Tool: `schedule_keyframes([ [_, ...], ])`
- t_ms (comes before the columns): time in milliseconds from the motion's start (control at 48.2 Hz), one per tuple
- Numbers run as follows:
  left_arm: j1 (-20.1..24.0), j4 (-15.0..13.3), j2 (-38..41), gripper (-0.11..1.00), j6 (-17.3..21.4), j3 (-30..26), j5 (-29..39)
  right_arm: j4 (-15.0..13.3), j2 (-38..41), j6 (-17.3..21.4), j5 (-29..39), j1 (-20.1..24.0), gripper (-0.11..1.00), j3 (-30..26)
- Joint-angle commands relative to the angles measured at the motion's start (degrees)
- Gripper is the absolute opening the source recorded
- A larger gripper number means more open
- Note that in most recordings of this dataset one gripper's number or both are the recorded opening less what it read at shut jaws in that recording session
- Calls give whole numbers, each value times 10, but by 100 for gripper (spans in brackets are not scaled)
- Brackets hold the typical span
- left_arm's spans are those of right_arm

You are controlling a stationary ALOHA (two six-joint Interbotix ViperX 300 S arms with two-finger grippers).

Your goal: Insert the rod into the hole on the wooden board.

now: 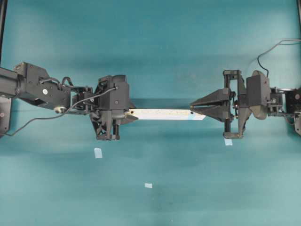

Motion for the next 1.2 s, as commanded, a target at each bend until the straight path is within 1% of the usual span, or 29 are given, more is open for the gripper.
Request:
schedule_keyframes([
  [0, -1, 2, -7, 32, 4, -4, -3, 1, 4, -1, -15, 1, 10, -5],
  [166, -1, 2, -7, 32, 4, -4, -2, 2, 27, -1, -54, 1, 10, -10],
  [290, -2, 2, -7, 32, 4, -4, -2, 1, 46, -1, -68, 2, 10, -13],
  [560, -1, 2, -7, 32, 4, -4, -1, 2, 62, -1, -69, 4, 10, -17],
  [1182, -2, 2, -8, 33, 4, -4, -1, 2, 68, -1, -69, 8, 10, -11],
])
